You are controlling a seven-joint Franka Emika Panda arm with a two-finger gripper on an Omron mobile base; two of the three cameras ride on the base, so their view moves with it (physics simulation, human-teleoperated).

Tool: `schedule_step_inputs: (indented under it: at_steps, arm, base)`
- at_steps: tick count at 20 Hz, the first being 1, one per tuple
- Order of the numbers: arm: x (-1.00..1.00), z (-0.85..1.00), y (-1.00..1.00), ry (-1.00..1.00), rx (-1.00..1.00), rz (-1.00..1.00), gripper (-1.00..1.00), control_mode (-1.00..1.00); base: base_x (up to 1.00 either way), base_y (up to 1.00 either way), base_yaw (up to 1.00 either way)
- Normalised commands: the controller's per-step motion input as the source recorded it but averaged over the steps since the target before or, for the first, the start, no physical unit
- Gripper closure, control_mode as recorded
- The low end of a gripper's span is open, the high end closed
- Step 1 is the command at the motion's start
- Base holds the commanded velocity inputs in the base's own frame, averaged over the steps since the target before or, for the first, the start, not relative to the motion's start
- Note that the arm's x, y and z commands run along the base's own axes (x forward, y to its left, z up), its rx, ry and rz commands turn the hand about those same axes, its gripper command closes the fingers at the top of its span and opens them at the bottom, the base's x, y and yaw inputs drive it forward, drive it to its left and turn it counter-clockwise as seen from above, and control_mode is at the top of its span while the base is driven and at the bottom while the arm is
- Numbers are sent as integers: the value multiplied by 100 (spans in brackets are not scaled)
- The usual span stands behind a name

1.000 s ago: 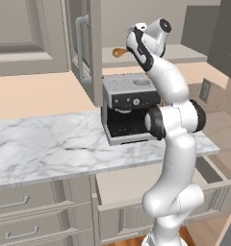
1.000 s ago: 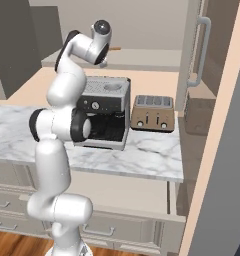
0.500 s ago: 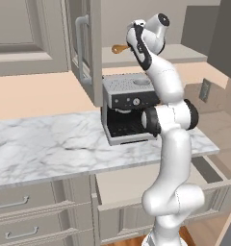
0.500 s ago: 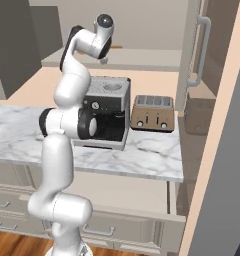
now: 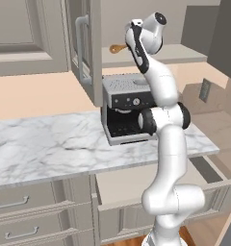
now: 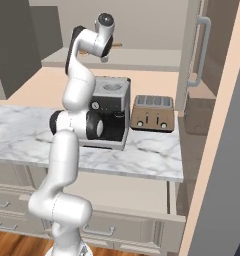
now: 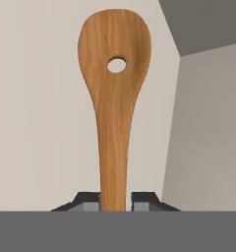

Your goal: Organize the utensils by type. Pick up the wooden spoons from the counter and place them in the open cabinet. Then pick up the metallic utensils from the counter and place them in the open drawer.

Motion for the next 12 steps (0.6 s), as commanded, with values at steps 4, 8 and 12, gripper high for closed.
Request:
schedule_step_inputs:
  at_steps: [4,8,12]
  arm:
    - [22,-25,1,1,0,0,-100,-100]
    - [11,-26,0,4,0,0,-100,-100]
    - [0,-26,0,5,0,3,-100,-100]
  base:
    - [0,0,0]
    - [0,0,0]
    - [0,0,0]
